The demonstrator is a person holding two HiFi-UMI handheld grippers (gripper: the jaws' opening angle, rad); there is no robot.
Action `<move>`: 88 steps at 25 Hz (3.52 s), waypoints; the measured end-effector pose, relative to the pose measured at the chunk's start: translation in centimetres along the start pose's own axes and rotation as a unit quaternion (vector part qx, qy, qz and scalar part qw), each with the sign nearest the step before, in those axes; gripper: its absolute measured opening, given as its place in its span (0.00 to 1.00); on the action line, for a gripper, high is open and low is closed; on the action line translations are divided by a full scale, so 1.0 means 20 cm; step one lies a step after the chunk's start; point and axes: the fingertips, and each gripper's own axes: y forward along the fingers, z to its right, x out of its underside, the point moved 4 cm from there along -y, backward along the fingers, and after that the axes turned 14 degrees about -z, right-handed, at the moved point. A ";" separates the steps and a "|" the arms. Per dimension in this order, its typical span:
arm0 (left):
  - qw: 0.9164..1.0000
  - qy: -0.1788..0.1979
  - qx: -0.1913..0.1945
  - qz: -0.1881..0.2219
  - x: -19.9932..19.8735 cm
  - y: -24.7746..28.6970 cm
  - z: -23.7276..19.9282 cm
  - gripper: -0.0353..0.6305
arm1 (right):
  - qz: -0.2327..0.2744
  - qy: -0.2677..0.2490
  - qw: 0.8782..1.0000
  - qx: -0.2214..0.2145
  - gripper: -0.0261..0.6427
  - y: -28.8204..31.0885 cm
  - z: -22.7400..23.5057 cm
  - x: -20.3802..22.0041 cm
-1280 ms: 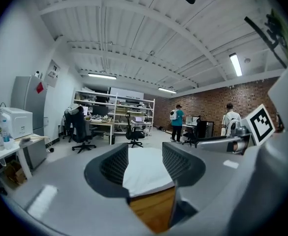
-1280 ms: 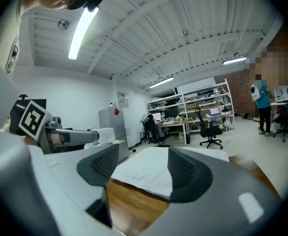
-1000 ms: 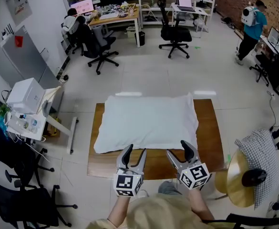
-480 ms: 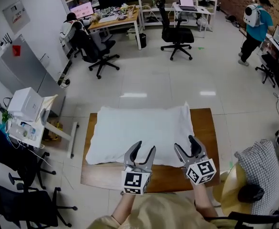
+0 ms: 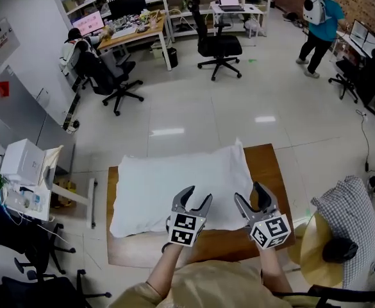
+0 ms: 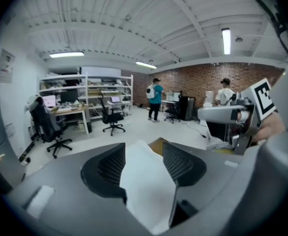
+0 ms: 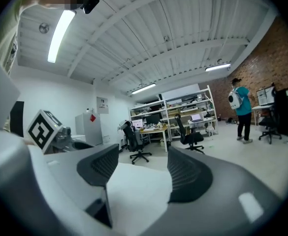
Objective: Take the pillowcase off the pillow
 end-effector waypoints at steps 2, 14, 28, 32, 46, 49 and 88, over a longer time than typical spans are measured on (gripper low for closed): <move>0.997 0.014 0.048 -0.065 0.05 0.19 -0.03 0.46 | -0.006 0.005 1.000 0.020 0.49 0.02 0.01 -0.02; 0.968 0.052 0.054 -0.240 0.44 0.75 -0.17 0.55 | -0.020 0.031 0.995 0.092 0.49 -0.15 -0.09 -0.04; 0.975 -0.076 0.181 -0.103 0.13 0.28 -0.15 0.06 | 0.000 0.027 0.995 0.094 0.49 -0.24 -0.31 -0.02; 0.966 -0.138 0.211 -0.059 0.03 0.12 -0.22 0.06 | 0.016 0.021 0.996 0.085 0.49 -0.26 -0.33 -0.07; 0.943 -0.182 0.246 0.133 -0.50 -0.47 -0.34 0.06 | 0.108 0.012 0.992 0.065 0.49 -0.40 -0.39 -0.44; 0.935 -0.182 0.250 0.175 -0.58 -0.61 -0.36 0.06 | 0.143 0.016 0.988 0.051 0.48 -0.47 -0.46 -0.54; 0.880 -0.329 0.051 0.339 0.14 -1.38 -1.01 0.06 | 0.182 -0.211 0.939 -0.202 0.48 -0.48 -1.03 -1.17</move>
